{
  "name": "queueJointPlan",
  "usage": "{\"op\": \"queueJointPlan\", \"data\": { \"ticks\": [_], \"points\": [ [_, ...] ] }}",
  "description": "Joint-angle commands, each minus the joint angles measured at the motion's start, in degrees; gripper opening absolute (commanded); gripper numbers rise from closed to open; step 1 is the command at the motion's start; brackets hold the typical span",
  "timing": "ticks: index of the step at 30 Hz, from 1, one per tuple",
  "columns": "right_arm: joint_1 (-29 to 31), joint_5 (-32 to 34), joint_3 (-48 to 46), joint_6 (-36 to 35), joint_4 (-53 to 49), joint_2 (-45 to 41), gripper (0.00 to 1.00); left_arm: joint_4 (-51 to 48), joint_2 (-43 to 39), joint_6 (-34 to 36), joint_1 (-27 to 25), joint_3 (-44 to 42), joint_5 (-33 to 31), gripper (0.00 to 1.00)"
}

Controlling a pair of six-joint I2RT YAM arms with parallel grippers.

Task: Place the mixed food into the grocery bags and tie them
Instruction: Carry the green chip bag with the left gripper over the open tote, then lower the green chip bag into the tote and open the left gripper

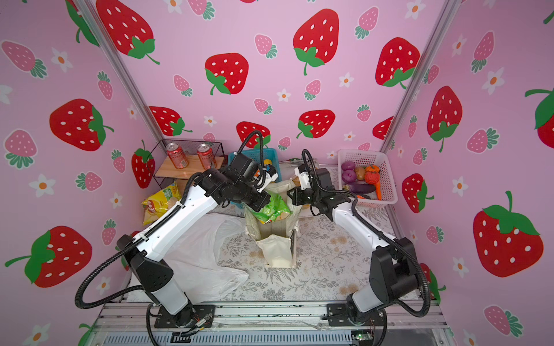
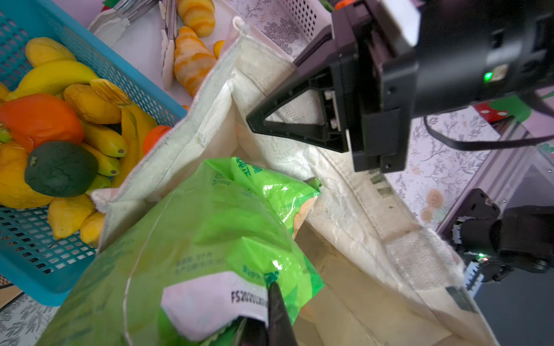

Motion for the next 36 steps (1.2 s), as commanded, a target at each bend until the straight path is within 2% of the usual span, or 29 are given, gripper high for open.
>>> {"op": "queueJointPlan", "data": {
  "ticks": [1, 9, 14, 17, 22, 26, 28, 31, 36],
  "points": [
    [-0.4, 0.5, 2.9, -0.6, 2.8, -2.2, 0.05, -4.9, 1.0, 4.4, -0.6, 3.0, -4.8, 0.0],
    [-0.4, -2.7, 3.4, 0.2, 4.2, -1.8, 0.05, -3.8, 4.9, 8.2, -3.2, 4.2, -4.0, 0.0],
    [-0.4, -1.3, 2.9, 1.0, 4.5, -2.2, 0.05, 0.7, 6.6, 6.0, -3.2, 3.8, -4.0, 0.0],
    [-0.4, 0.0, 2.0, 1.5, 4.7, -2.6, 0.05, 5.7, 4.6, 4.0, -3.2, 1.3, -2.9, 0.05],
    [-0.5, 1.2, -0.1, 2.2, 6.3, -3.8, 0.05, 13.9, -1.8, -0.1, -2.8, -5.0, -0.1, 0.46],
    [-0.5, 1.5, -0.9, 1.8, 6.5, -3.9, 0.05, 18.9, -8.8, -3.9, -1.7, -10.7, 4.2, 0.63],
    [-0.5, 1.7, -1.4, 1.7, 6.7, -4.0, 0.05, 20.2, -12.0, -6.2, -0.6, -13.1, 5.7, 0.66],
    [-0.5, 2.3, -1.9, 1.3, 6.7, -4.3, 0.05, 20.8, -16.5, -12.8, 2.2, -16.6, 3.6, 0.69],
    [-0.5, 2.9, -1.9, 0.9, 6.9, -4.3, 0.05, 14.6, -17.6, -22.3, 4.8, -17.8, 0.7, 0.63]
  ]
}}
